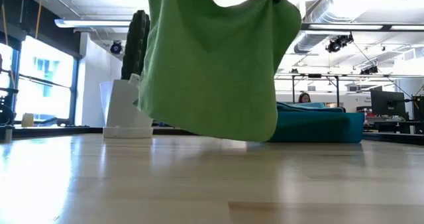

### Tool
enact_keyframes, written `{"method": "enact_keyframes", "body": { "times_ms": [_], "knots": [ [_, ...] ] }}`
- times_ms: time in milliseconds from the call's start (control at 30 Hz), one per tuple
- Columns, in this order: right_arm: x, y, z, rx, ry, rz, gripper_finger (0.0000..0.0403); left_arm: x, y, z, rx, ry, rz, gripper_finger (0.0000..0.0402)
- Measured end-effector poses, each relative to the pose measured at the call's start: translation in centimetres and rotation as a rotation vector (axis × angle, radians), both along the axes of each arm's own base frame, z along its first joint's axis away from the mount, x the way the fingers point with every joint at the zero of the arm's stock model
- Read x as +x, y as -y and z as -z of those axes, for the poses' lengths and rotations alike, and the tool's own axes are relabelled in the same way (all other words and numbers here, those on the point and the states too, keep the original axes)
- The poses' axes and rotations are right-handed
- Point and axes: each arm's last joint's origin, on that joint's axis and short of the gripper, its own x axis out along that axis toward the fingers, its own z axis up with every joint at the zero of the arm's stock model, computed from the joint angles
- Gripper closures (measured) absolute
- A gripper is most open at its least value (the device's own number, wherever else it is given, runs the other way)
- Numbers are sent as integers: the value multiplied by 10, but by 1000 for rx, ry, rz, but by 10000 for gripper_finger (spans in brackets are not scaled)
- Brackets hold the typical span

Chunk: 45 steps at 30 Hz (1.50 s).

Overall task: Fold microfiber towels
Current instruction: Fold the green microfiber cloth

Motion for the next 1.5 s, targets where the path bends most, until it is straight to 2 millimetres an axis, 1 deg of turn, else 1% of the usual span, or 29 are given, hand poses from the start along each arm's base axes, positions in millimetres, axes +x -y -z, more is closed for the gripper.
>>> {"method": "enact_keyframes", "body": {
  "times_ms": [267, 400, 500, 567, 633, 767, 867, 933, 1033, 1100, 1167, 1267, 1400, 1500],
  "knots": [
    [0, 15, 0, 21, 21, 120, 403, -17, -13, -11, -3, 42, -76, 402],
    [1, 13, 1, 10, 10, 91, 403, -18, -14, -11, 1, 46, -86, 402],
    [1, 12, 0, -71, -8, 40, 403, -17, -16, -10, 42, 36, -97, 402],
    [1, 12, 0, -129, -13, 31, 403, -15, -16, 0, 58, -9, -105, 402],
    [1, 10, 0, -151, -15, 23, 403, -15, -17, 16, 56, -75, -114, 402],
    [1, 6, 0, -187, -25, -2, 403, -27, -16, 36, 61, -157, -150, 402],
    [0, 9, 14, -190, -70, 26, 403, -31, -16, 48, 79, -201, -184, 402],
    [-3, 11, 28, -146, -114, 52, 403, -33, -16, 51, 88, -203, -222, 402],
    [-4, 13, 43, -108, -162, 63, 403, -34, -16, 50, 100, -191, -237, 402],
    [-2, 13, 49, -110, -191, 37, 403, -32, -17, 52, 111, -197, -224, 402],
    [-1, 13, 51, -133, -202, 15, 403, -30, -19, 54, 132, -219, -216, 402],
    [-2, 16, 48, -235, -214, 10, 403, -28, -24, 56, 221, -240, -236, 402],
    [-3, 21, 32, -412, -198, 7, 403, -30, -30, 54, 357, -252, -283, 402],
    [-3, 23, 21, -510, -193, -23, 403, -33, -31, 47, 444, -245, -313, 402]
  ]
}}
